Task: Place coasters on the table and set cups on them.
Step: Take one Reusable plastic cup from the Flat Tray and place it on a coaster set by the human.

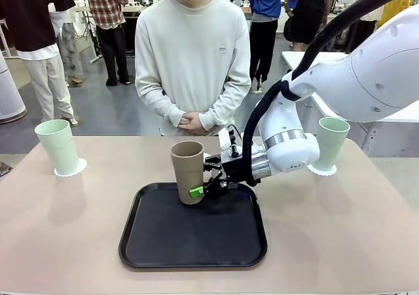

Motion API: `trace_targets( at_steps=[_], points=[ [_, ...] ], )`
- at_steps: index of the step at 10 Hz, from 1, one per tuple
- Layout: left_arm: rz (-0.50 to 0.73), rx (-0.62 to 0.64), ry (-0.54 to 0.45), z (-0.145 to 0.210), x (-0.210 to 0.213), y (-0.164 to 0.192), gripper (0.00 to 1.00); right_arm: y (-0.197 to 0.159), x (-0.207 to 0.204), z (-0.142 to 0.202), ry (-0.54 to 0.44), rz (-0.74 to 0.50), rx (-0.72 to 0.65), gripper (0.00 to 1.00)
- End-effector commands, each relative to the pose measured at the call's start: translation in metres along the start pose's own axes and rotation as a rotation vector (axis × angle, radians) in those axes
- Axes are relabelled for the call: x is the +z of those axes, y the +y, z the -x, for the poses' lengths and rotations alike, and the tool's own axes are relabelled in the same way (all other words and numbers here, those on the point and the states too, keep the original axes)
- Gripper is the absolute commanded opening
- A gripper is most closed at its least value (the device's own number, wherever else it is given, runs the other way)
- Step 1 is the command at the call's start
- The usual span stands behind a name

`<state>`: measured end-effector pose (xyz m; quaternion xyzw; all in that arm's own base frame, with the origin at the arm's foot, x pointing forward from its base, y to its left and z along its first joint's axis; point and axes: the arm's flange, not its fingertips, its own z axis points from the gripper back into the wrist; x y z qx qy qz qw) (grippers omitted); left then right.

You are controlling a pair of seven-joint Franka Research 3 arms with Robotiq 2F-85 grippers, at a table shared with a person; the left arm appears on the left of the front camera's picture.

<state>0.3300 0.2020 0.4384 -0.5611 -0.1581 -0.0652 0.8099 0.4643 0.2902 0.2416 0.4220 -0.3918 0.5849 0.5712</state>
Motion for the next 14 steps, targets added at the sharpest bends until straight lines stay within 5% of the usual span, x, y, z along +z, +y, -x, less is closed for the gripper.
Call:
trace_targets(
  at_steps=[1,12,13,14],
  points=[
    [0.008,-0.003,-0.010,-0.0007,0.0012,-0.0026,1.00,-0.0073,-0.0030,0.0004,-0.003,-0.004,-0.016,1.00],
    [0.008,-0.003,-0.010,-0.0007,0.0012,-0.0026,1.00,-0.0105,-0.0090,-0.0070,-0.123,-0.129,0.039,1.00],
    [0.008,-0.003,-0.010,-0.0007,0.0012,-0.0026,1.00,-0.0111,-0.0088,-0.0071,-0.129,-0.140,0.031,0.40],
    [0.008,-0.003,-0.010,-0.0007,0.0012,-0.0026,1.00,-0.0113,-0.0084,-0.0072,-0.135,-0.146,0.033,0.40]
  ],
)
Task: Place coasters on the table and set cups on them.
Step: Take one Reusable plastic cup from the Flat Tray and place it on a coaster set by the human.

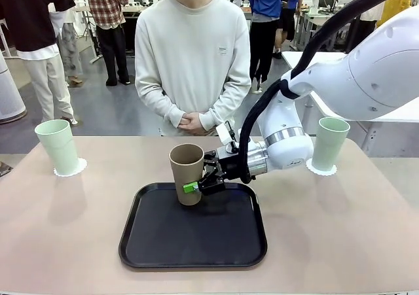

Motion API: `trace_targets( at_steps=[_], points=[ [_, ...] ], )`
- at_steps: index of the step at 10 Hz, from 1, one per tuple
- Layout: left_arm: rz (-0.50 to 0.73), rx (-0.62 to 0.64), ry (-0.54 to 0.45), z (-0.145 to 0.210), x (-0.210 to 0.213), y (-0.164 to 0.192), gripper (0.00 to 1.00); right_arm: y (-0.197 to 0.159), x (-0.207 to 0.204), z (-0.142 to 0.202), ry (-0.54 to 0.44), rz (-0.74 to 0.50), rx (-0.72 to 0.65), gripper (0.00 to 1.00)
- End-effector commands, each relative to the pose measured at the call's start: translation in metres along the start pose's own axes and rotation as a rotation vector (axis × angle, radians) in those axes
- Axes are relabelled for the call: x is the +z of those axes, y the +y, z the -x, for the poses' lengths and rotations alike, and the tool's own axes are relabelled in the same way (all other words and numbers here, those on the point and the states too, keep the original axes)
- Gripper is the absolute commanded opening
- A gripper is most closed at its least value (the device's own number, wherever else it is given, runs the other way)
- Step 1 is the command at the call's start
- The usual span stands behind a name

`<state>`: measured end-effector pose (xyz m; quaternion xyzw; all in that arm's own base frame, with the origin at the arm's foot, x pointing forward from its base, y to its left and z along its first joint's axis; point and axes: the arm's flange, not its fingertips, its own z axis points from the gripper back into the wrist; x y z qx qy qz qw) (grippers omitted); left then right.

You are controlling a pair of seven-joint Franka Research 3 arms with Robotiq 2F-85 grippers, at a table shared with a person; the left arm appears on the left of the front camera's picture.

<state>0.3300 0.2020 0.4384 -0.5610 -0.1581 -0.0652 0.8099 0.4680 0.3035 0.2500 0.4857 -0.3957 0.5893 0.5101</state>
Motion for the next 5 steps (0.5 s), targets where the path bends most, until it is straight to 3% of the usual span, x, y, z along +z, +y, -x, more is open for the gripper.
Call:
trace_targets(
  at_steps=[1,2,3,5],
  points=[
    [0.008,-0.003,-0.010,-0.001,0.001,-0.003,1.00,-0.007,0.002,0.005,-0.015,-0.023,0.005,0.00],
    [0.008,-0.003,-0.010,-0.001,0.001,-0.003,1.00,-0.004,0.002,0.001,-0.011,-0.019,0.010,0.35],
    [0.008,-0.003,-0.010,-0.001,0.001,-0.003,1.00,0.001,0.002,-0.010,0.003,0.019,-0.010,0.00],
    [0.008,-0.003,-0.010,-0.001,0.001,-0.003,1.00,0.023,0.007,-0.068,0.035,0.061,-0.042,0.00]
  ],
)
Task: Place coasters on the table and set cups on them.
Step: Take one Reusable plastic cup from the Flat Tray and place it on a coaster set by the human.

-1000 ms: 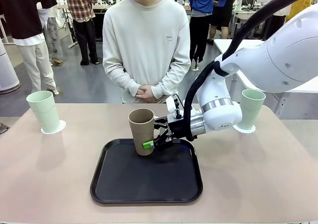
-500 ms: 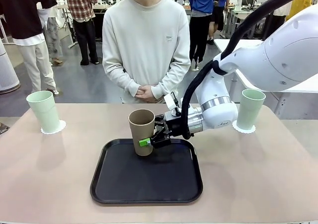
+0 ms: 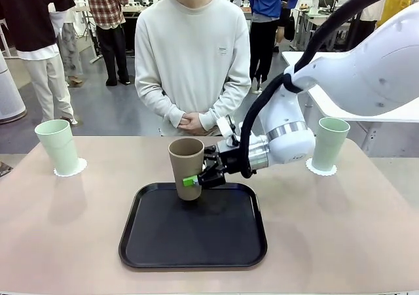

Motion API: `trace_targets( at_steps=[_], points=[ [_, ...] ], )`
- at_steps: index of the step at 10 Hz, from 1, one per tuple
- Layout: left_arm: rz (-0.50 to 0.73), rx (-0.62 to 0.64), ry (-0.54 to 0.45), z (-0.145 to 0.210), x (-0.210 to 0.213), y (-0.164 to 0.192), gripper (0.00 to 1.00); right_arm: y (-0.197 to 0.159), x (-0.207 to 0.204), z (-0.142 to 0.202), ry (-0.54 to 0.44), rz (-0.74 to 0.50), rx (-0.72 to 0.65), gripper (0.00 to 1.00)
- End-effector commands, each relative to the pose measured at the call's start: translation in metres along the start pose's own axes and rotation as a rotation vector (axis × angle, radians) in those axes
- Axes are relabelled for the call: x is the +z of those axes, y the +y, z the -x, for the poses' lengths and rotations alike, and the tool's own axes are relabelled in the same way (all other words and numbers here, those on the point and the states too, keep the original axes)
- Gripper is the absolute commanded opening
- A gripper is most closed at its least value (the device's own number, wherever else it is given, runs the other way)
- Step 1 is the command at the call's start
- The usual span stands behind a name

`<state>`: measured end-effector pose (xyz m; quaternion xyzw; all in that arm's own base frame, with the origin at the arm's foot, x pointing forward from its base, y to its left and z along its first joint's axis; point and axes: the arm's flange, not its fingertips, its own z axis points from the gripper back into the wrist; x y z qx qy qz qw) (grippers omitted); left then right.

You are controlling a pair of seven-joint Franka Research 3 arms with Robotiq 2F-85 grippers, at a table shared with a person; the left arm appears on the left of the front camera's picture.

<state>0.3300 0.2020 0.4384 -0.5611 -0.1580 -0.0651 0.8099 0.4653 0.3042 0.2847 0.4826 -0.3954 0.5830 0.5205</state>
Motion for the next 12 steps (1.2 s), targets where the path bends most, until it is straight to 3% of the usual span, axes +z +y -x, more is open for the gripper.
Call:
trace_targets(
  at_steps=[1,3,5,6,7,8,12],
  points=[
    [0.008,-0.003,-0.010,-0.001,0.001,-0.003,1.00,0.028,0.004,-0.061,0.052,0.073,-0.015,0.00],
    [0.008,-0.003,-0.010,-0.001,0.001,-0.003,1.00,0.033,0.011,-0.098,0.058,0.127,0.000,0.00],
    [0.008,-0.003,-0.010,-0.001,0.001,-0.003,1.00,0.027,0.005,-0.091,0.152,0.318,-0.073,0.00],
    [0.008,-0.003,-0.010,-0.001,0.001,-0.003,1.00,0.028,0.017,-0.110,0.067,0.123,0.022,0.00],
    [0.008,-0.003,-0.010,-0.001,0.001,-0.003,1.00,0.028,0.017,-0.110,0.067,0.123,0.022,0.00],
    [0.008,-0.003,-0.010,-0.001,0.001,-0.003,1.00,0.027,0.019,-0.109,0.110,0.207,-0.002,0.84],
    [0.008,-0.003,-0.010,-0.001,0.001,-0.003,1.00,-0.067,0.065,-0.102,0.028,0.203,-0.064,0.84]
  ],
)
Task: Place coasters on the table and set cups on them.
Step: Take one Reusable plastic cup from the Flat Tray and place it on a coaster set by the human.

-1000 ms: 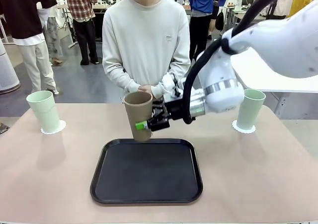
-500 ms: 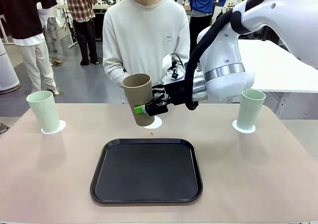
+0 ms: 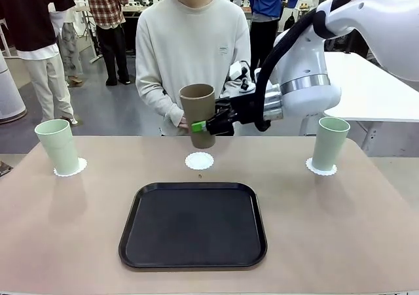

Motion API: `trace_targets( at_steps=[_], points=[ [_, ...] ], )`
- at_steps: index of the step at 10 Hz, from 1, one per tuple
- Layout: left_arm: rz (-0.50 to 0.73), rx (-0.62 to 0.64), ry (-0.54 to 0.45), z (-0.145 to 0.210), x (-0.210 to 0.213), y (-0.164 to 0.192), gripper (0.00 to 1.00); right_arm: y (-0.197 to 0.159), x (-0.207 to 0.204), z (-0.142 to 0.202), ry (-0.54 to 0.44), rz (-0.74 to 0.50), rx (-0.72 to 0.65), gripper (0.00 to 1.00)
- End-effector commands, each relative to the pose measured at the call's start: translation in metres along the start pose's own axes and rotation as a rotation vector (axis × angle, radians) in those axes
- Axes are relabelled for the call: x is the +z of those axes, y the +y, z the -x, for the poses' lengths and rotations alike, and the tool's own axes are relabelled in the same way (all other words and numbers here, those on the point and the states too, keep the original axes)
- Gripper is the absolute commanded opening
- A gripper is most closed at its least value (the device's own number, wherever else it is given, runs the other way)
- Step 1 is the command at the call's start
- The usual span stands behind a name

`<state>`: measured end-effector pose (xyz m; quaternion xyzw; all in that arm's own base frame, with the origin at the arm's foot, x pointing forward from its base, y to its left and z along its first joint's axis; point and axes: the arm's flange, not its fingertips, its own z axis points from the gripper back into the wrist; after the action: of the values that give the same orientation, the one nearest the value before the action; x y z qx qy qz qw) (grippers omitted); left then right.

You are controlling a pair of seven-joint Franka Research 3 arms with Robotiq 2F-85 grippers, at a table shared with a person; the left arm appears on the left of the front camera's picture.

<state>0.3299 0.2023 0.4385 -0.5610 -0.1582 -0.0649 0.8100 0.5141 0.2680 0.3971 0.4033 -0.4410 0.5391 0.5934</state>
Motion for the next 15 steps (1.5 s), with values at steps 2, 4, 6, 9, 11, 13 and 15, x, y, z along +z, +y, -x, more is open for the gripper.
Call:
trace_targets(
  at_steps=[2,4,6,9,11,13,15],
  points=[
    [0.008,-0.003,-0.010,-0.001,0.001,-0.003,1.00,-0.060,-0.016,0.010,-0.066,-0.042,-0.111,0.84],
    [0.008,-0.003,-0.010,-0.001,0.001,-0.003,1.00,-0.089,-0.027,0.022,-0.079,-0.051,-0.154,0.84],
    [0.008,-0.003,-0.010,-0.001,0.001,-0.003,1.00,-0.101,-0.032,0.030,-0.077,-0.032,-0.152,0.84],
    [0.008,-0.003,-0.010,-0.001,0.001,-0.003,1.00,-0.090,-0.028,0.036,-0.083,-0.032,-0.140,0.84],
    [0.008,-0.003,-0.010,-0.001,0.001,-0.003,1.00,-0.094,-0.029,0.039,-0.080,-0.023,-0.141,0.84],
    [0.008,-0.003,-0.010,-0.001,0.001,-0.003,1.00,-0.106,-0.046,0.049,-0.102,-0.052,-0.116,0.84],
    [0.008,-0.003,-0.010,-0.001,0.001,-0.003,1.00,-0.117,-0.054,0.061,-0.149,-0.093,-0.100,0.84]
  ],
)
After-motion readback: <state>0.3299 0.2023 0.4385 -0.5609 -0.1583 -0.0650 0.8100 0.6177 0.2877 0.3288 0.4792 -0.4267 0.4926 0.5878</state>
